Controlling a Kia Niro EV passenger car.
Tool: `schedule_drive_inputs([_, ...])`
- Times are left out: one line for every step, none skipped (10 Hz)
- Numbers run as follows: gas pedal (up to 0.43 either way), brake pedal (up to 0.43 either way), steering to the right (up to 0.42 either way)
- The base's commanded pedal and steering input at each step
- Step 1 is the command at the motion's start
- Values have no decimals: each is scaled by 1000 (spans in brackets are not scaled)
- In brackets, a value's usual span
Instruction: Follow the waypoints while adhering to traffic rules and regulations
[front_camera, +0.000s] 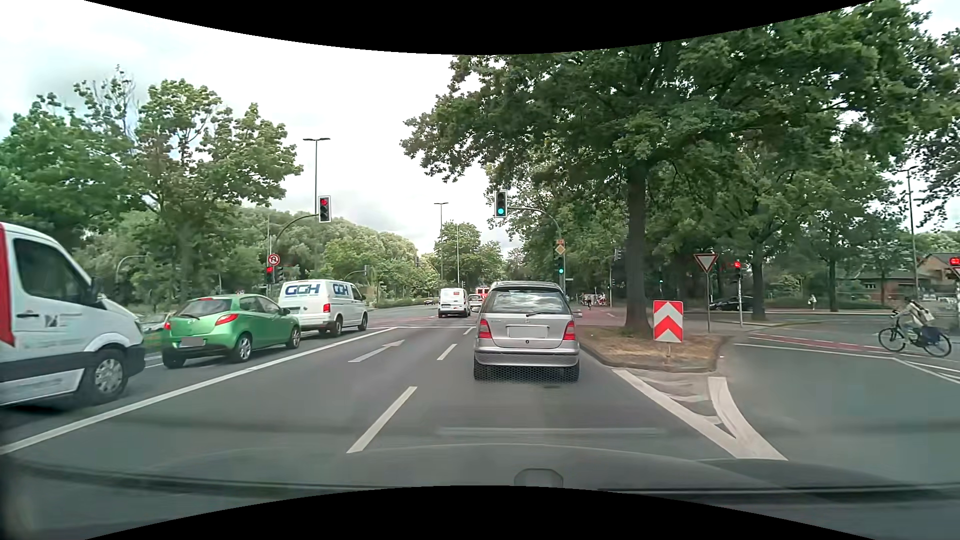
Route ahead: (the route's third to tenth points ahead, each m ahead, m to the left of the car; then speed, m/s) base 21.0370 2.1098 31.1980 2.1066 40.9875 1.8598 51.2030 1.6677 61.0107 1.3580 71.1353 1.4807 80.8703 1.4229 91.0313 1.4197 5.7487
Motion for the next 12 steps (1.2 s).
schedule_drive_inputs([228,18,1])
schedule_drive_inputs([228,18,0])
schedule_drive_inputs([220,18,-1])
schedule_drive_inputs([220,18,-1])
schedule_drive_inputs([220,18,-2])
schedule_drive_inputs([220,18,-3])
schedule_drive_inputs([220,18,-3])
schedule_drive_inputs([220,18,-2])
schedule_drive_inputs([197,18,-2])
schedule_drive_inputs([169,18,-2])
schedule_drive_inputs([169,18,-2])
schedule_drive_inputs([169,18,-3])
